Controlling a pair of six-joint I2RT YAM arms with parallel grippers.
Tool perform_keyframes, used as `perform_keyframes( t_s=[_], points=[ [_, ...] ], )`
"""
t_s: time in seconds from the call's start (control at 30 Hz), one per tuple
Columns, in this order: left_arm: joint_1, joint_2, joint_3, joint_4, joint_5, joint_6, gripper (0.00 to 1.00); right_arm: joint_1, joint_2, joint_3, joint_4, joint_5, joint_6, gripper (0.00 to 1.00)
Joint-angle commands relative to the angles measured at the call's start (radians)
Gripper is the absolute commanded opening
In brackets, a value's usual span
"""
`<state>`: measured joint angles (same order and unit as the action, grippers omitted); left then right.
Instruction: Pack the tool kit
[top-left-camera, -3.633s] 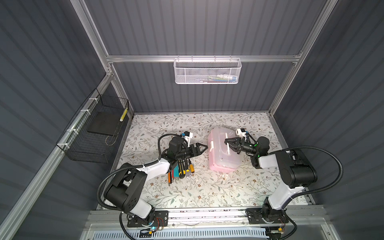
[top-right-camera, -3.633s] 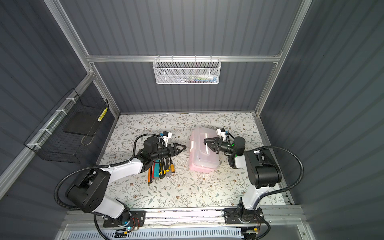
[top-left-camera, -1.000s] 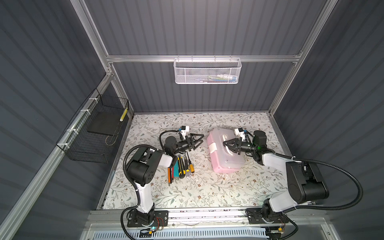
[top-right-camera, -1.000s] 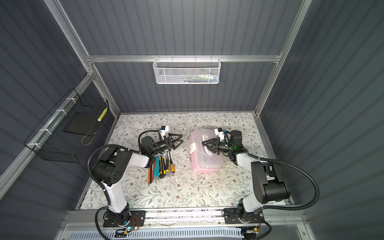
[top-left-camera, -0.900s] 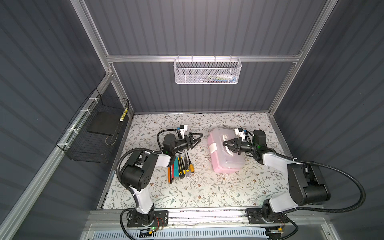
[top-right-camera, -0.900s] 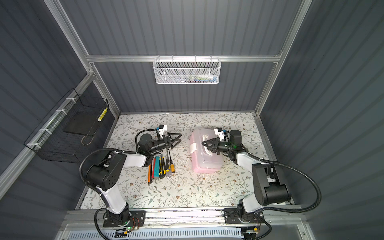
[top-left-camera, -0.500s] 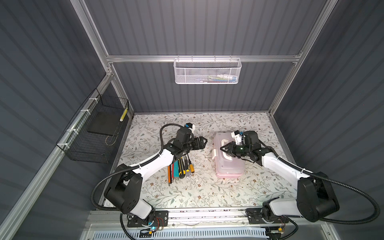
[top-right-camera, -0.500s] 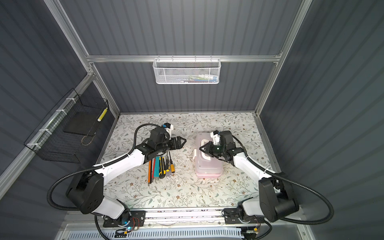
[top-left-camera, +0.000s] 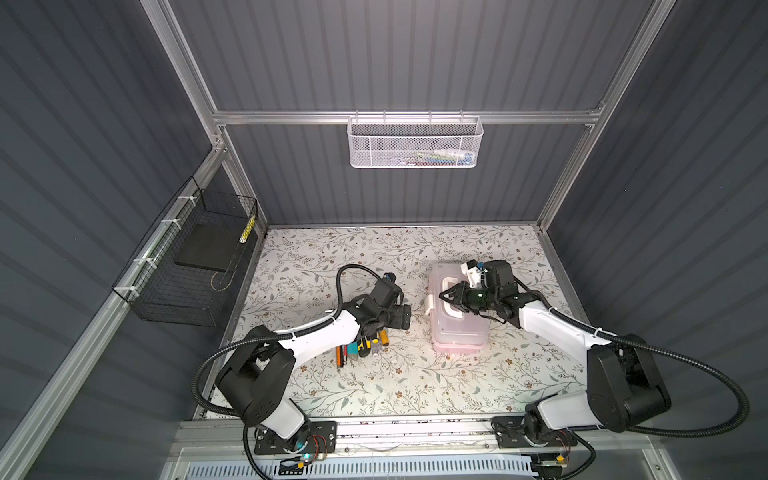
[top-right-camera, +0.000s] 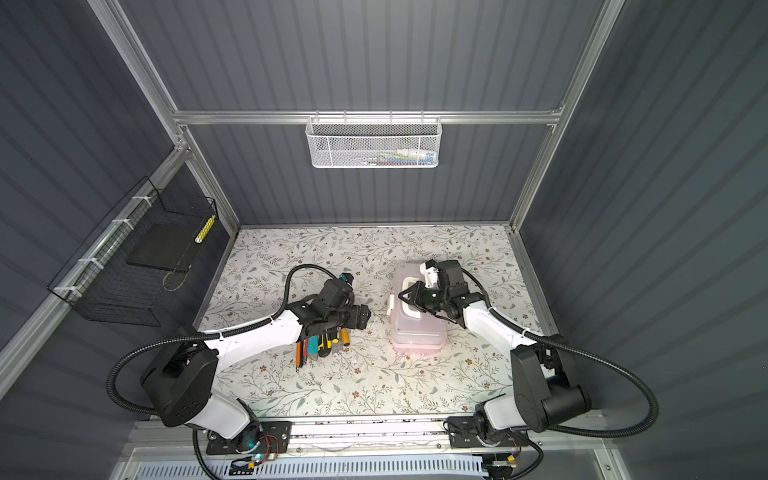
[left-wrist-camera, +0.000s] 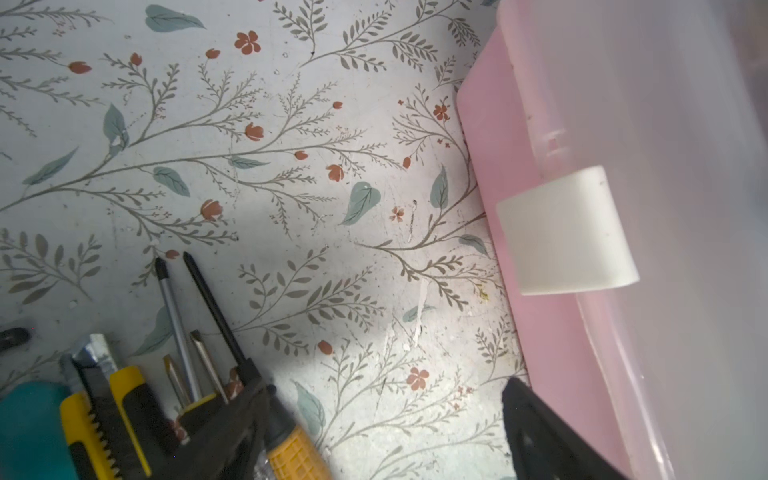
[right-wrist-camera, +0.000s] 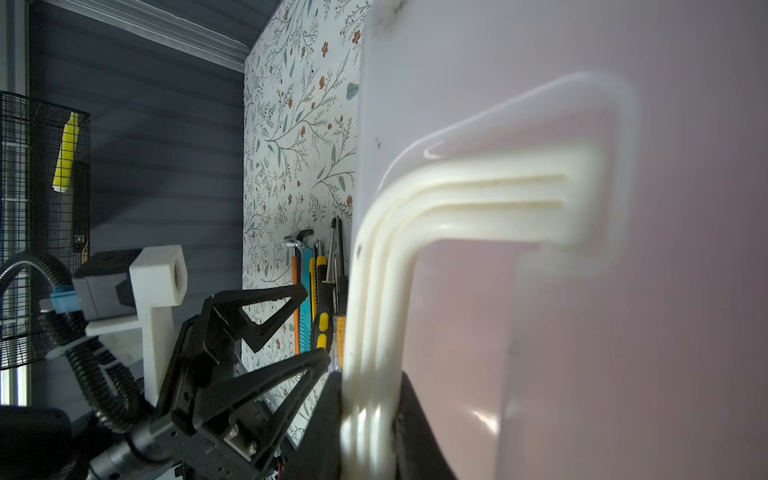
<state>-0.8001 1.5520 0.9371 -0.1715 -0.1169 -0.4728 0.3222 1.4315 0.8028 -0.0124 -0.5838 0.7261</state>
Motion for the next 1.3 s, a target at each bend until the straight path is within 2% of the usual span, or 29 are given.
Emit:
perform_keyframes(
  t_s=[0.0,0.3,0.9,1.17,1.27],
  points=[
    [-0.033,-0.022,-0.009,0.014,-0.051,0.034,0.91,0.001,0.032,-0.054,-0.011,-0.002,0.009,0.00],
    [-0.092,0.022,-0.005,0.091,-0.089,0.048,0.96,0.001,0.030,-0.060,0.010,-0.034,0.010,0.00],
    [-0.095,0.124,0.063,0.213,-0.049,0.077,0.96,0.001,0.036,-0.059,0.016,-0.065,-0.007,0.00],
    [-0.096,0.177,0.092,0.222,-0.055,0.087,0.95,0.001,0.040,-0.056,0.019,-0.075,-0.011,0.00],
    [-0.095,0.186,0.094,0.223,-0.097,0.095,0.95,0.002,0.040,-0.056,0.025,-0.084,-0.013,0.00]
  ],
)
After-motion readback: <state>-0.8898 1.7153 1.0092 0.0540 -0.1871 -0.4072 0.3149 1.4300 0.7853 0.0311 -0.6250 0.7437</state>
